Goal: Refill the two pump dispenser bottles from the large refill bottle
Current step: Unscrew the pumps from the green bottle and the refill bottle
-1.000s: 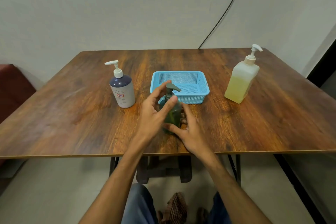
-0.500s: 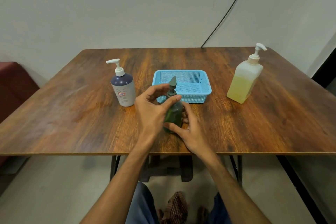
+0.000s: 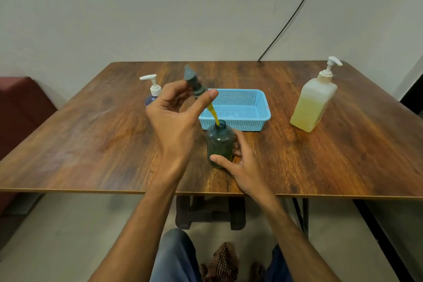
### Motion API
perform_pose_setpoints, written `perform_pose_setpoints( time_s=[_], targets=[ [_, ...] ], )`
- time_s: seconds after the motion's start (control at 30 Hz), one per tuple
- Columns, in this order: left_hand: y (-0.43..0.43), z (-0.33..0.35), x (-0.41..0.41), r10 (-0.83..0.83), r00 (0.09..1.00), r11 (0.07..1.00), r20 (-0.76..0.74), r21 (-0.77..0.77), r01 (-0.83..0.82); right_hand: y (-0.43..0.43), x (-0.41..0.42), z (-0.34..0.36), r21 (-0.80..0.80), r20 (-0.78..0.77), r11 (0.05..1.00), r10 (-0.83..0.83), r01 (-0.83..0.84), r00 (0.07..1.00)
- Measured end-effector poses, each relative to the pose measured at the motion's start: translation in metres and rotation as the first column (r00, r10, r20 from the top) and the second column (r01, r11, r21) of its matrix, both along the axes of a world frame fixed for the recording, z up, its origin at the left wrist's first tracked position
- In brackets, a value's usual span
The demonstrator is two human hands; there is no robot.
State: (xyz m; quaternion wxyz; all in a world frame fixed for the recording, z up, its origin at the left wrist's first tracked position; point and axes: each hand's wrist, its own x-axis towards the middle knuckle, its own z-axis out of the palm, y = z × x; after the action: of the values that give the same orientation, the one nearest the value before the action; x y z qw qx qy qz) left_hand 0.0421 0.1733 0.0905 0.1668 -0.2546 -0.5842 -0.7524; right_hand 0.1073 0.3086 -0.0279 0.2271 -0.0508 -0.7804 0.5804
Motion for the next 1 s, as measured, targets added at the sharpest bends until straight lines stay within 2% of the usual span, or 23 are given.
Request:
perform_pose_setpoints(
  time_s=[0.2,0.3,0.5,0.63,0.7,0.83,1.0],
  targets=[
    [-0.032,0.017,0.000,0.073,0.997,0.986,0.007,0.152,-0.074,0.000,0.001,-0.001,-0.006,0.003,1.000,0.000,0.000,1.000],
    [-0.048,0.002,-0.006,0.140,0.989,0.978,0.038,0.152,-0.144,0.000,0.000,-0.001,-0.008,0.006,1.000,-0.010,0.010,1.000],
    [-0.064,-0.068,-0.022,0.161,0.982,0.986,0.098,-0.067,-0.155,0.000,-0.001,-0.003,-0.009,0.005,1.000,-0.017,0.017,1.000],
    [-0.061,-0.088,-0.022,0.182,0.971,0.978,0.156,-0.133,-0.162,-0.001,0.000,-0.003,-0.014,0.010,1.000,-0.016,0.017,1.000],
    [-0.060,-0.097,-0.023,0.198,0.969,0.963,0.151,-0.216,-0.163,0.000,-0.001,-0.003,-0.020,0.015,1.000,-0.017,0.017,1.000],
    [-0.060,-0.115,-0.029,0.275,0.961,0.863,0.032,-0.448,-0.233,-0.001,-0.001,-0.003,-0.018,0.022,1.000,-0.018,0.018,1.000],
    [-0.055,-0.120,-0.031,0.309,0.949,0.758,-0.068,-0.585,-0.289,0.001,-0.002,-0.005,-0.010,0.031,1.000,-0.018,0.019,0.999]
  ],
)
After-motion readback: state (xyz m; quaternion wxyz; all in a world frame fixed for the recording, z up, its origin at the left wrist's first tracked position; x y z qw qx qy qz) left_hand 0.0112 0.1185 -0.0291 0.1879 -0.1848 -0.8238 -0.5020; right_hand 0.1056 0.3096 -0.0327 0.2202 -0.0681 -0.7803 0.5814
